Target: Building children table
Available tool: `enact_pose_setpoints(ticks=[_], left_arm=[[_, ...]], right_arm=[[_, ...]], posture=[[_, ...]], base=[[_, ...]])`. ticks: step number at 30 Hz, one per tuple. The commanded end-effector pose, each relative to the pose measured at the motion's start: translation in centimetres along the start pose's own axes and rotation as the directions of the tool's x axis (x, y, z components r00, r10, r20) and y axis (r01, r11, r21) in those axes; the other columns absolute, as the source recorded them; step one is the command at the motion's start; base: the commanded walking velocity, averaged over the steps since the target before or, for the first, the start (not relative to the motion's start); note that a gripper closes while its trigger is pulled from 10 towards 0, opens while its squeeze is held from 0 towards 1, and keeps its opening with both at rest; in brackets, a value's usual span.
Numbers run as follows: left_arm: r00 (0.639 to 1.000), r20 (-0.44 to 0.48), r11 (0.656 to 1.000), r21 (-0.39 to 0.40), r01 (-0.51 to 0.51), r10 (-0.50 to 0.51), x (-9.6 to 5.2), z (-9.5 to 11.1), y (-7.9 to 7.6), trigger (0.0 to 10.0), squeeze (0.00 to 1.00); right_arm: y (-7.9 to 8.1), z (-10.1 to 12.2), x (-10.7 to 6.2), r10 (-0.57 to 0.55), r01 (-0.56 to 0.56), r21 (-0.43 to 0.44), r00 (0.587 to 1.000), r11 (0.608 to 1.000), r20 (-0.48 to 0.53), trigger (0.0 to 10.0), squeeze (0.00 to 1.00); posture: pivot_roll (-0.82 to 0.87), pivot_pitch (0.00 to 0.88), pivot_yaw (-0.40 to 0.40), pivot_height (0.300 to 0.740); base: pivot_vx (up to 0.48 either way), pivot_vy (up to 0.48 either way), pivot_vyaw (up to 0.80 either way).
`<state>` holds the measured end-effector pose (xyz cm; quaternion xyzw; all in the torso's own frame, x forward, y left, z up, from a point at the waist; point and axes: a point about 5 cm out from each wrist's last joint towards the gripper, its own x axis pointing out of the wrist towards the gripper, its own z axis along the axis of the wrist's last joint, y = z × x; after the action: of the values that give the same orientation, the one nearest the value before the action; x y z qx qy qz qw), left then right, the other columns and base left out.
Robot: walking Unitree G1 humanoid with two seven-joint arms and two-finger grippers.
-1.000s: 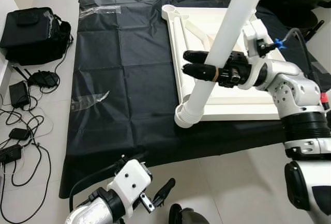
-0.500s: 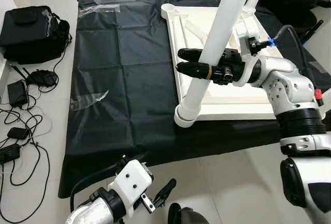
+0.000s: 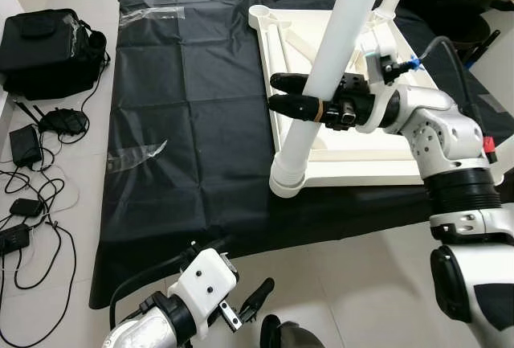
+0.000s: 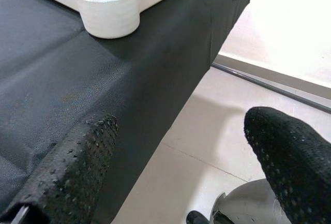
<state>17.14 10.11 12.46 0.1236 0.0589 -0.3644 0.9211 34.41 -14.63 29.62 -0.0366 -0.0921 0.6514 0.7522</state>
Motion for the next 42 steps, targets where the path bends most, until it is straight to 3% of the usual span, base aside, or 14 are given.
enact_pose_setpoints(ticks=[1,11,24,37,42], left_arm=[[1.0,-0.012,1.0,0.009,0.005,-0.005,-0.3,0.0,-0.3,10.0,0.0],[1.0,-0.013,1.0,0.011,0.005,-0.004,-0.3,0.0,-0.2,10.0,0.0],[1.0,-0.013,1.0,0.014,0.004,-0.004,-0.4,0.0,-0.2,10.0,0.0],[1.0,-0.014,1.0,0.015,0.004,-0.004,-0.4,0.0,-0.2,10.0,0.0],[1.0,-0.015,1.0,0.017,0.003,-0.003,-0.3,0.0,-0.1,10.0,0.0]], right_arm=[[0.3,-0.2,0.2,0.018,-0.018,0.007,1.0,1.0,-0.002,0.0,0.0],[0.5,-0.6,-0.2,0.01,-0.009,0.008,1.0,1.0,-0.013,0.0,0.0],[-0.3,-0.9,-0.6,-0.089,0.088,-0.032,0.996,0.996,-0.023,0.0,0.0],[0.2,-1.7,-0.7,-0.096,0.095,-0.051,0.995,0.994,-0.026,0.0,0.0],[0.0,-2.8,-0.2,-0.194,0.193,-0.03,0.98,0.981,-0.051,0.0,0.0]], posture=[[0.15,0.247,-0.116,0.74],[0.15,0.248,-0.112,0.74],[0.16,0.256,-0.114,0.74],[0.16,0.256,-0.111,0.74],[0.15,0.254,-0.109,0.74]], base=[[0.0,0.0,0.0],[0.0,0.0,0.0],[0.0,0.0,0.0],[0.0,0.0,0.0],[0.0,0.0,0.0]])
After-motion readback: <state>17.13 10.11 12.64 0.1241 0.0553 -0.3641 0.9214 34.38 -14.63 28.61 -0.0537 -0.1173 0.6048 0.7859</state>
